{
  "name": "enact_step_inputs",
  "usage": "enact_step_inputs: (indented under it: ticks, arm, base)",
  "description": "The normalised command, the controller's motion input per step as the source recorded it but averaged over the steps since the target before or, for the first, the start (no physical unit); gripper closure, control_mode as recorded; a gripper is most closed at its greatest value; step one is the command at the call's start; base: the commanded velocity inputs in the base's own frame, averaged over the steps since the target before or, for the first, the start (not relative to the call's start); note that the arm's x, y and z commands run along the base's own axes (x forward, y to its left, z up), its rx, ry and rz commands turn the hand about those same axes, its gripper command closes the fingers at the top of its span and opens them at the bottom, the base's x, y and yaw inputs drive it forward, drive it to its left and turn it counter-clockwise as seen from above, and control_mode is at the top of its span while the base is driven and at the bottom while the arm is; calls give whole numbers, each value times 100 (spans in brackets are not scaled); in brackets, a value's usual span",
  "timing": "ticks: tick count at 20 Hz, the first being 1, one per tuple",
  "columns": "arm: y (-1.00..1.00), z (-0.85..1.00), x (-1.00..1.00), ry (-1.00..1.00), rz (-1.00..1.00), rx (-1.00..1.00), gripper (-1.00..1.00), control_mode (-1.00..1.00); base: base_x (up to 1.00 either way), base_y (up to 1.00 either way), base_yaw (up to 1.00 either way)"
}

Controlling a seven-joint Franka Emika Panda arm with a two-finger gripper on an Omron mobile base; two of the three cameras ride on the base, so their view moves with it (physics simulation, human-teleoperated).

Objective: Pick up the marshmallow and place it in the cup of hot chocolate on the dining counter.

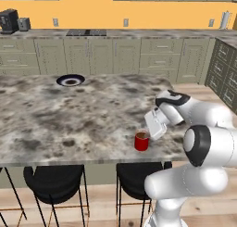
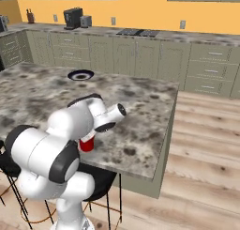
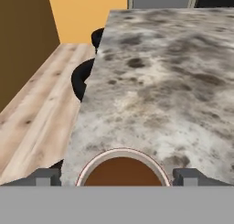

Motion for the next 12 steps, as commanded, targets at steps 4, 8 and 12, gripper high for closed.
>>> enact_step_inputs:
  ticks: [4,8,12]
  arm:
    - [0,78,-18,-7,0,0,-100,-100]
    - [-1,92,-61,-13,-1,0,-100,-100]
    - [0,100,-73,-10,-9,0,-100,-100]
  base:
    - [0,0,0]
    - [0,0,0]
    - [0,0,0]
